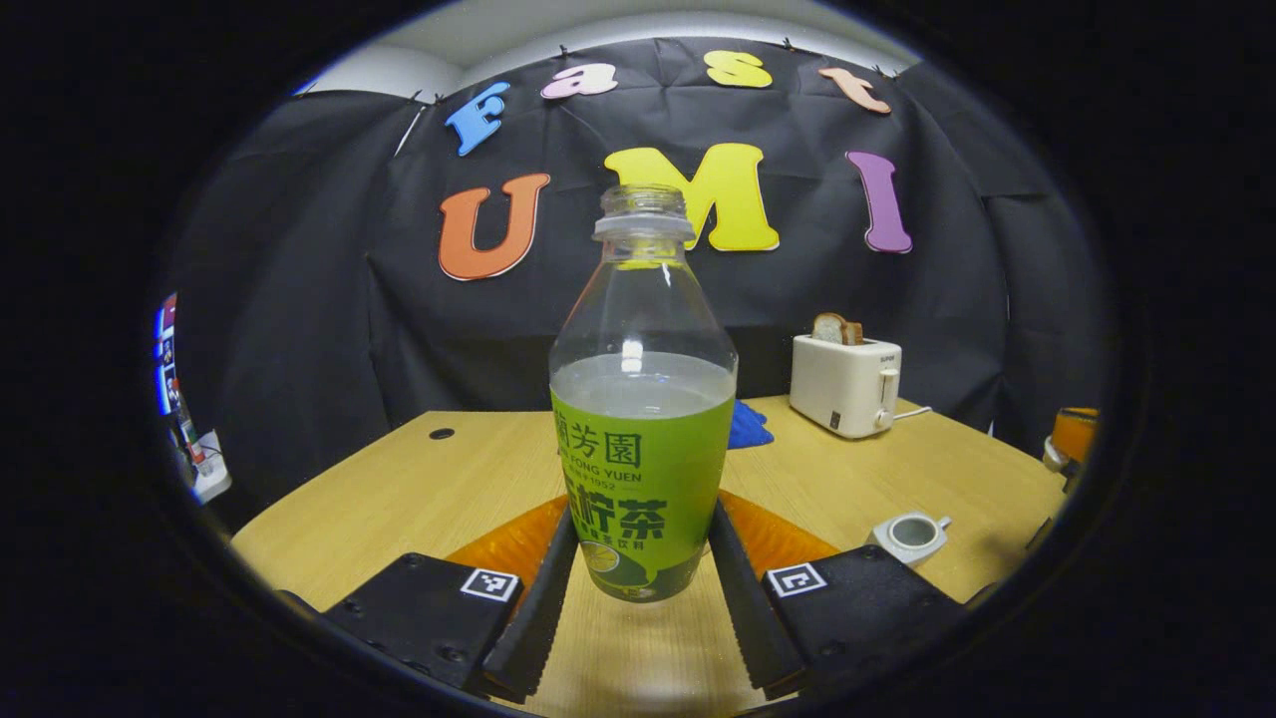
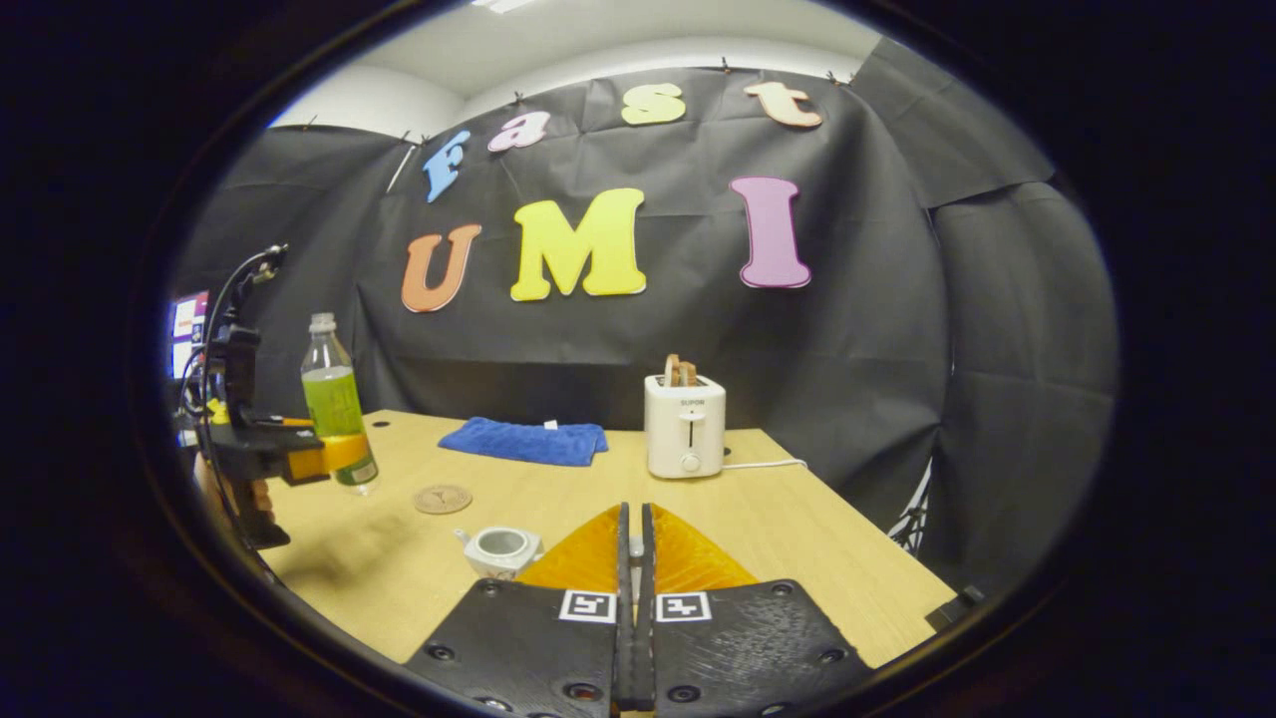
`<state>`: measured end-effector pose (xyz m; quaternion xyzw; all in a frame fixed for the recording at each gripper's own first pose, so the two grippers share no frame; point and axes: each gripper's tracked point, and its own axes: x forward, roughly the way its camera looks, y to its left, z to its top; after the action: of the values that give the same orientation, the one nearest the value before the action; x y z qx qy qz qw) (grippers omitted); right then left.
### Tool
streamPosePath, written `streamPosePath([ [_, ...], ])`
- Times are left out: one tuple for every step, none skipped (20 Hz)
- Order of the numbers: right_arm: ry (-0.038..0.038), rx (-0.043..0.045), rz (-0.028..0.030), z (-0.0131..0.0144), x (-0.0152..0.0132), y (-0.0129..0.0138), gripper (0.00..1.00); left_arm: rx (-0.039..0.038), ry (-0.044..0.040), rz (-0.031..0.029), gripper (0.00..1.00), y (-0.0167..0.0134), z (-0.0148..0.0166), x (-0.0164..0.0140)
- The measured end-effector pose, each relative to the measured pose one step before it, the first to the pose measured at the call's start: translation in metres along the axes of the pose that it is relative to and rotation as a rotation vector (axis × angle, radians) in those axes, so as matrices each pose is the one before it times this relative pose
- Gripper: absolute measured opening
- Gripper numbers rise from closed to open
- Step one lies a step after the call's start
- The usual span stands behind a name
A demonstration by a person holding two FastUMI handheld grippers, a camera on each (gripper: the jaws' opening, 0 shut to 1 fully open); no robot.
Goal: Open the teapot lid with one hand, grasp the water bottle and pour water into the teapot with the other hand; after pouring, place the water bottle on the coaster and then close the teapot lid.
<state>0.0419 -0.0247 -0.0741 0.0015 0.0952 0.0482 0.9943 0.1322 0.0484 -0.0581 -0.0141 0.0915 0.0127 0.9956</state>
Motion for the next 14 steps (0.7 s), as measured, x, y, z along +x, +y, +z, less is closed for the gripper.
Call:
streamPosePath([
  [0.00550, 0.00305, 0.00334, -0.00214, 0.00149, 0.00115, 0.00, -0.01746, -0.00133, -0.00402, 0.75, 0.00397, -0.00007, 0.00914],
  [0.00499, 0.00367, 0.00034, -0.00223, 0.00145, 0.00060, 0.00, -0.02003, -0.00262, -0.00728, 0.76, 0.00164, 0.00047, 0.01063],
  [0.00568, 0.00167, -0.00054, -0.00188, 0.00056, -0.00020, 0.00, -0.01097, -0.00121, 0.00238, 0.76, 0.00212, 0.00050, 0.01053],
  [0.00418, -0.00051, 0.00023, -0.00302, 0.00014, -0.00013, 0.00, -0.00120, 0.00565, -0.00142, 0.75, 0.00175, 0.00046, 0.00923],
  [0.00199, -0.00114, -0.00346, -0.00101, 0.00055, -0.00111, 0.00, 0.00756, 0.00082, 0.00523, 0.76, 0.00232, 0.00112, 0.00928],
  [0.00176, 0.00176, -0.00241, -0.00116, 0.00100, -0.00135, 0.00, 0.00898, 0.00525, 0.00530, 0.76, 0.00204, -0.00128, 0.00904],
  [0.00275, 0.00460, -0.00251, -0.00088, 0.00060, -0.00190, 0.00, 0.00371, 0.00940, 0.00204, 0.76, 0.00167, -0.00195, 0.00825],
  [0.00344, 0.00423, -0.00219, -0.00269, 0.00095, -0.00220, 0.00, -0.00326, 0.01082, 0.00137, 0.76, 0.00026, -0.00328, 0.00718],
  [0.00660, 0.00523, -0.00509, -0.00217, 0.00102, -0.00318, 0.00, -0.00263, 0.01217, -0.00219, 0.76, -0.00135, -0.00390, 0.00671],
  [0.00562, 0.00614, -0.00386, -0.00304, 0.00152, -0.00356, 0.00, -0.00858, 0.00639, -0.00243, 0.76, -0.00032, -0.00486, 0.00485],
  [0.00566, 0.00576, -0.00499, -0.00174, 0.00095, -0.00299, 0.00, -0.01066, 0.00841, -0.00613, 0.76, -0.00340, -0.00443, 0.00499],
  [0.00364, 0.00413, -0.00445, -0.00220, 0.00140, -0.00228, 0.00, -0.00433, 0.01167, -0.00171, 0.76, -0.00239, -0.00510, 0.00442],
  [0.00532, 0.00180, -0.00350, -0.00224, 0.00071, -0.00199, 0.00, 0.00200, 0.00976, 0.00034, 0.77, -0.00147, -0.00420, 0.00328],
  [0.00460, 0.00146, -0.00129, -0.00255, 0.00048, -0.00134, 0.00, 0.00076, 0.00301, -0.00140, 0.77, -0.00183, -0.00074, 0.00323],
])
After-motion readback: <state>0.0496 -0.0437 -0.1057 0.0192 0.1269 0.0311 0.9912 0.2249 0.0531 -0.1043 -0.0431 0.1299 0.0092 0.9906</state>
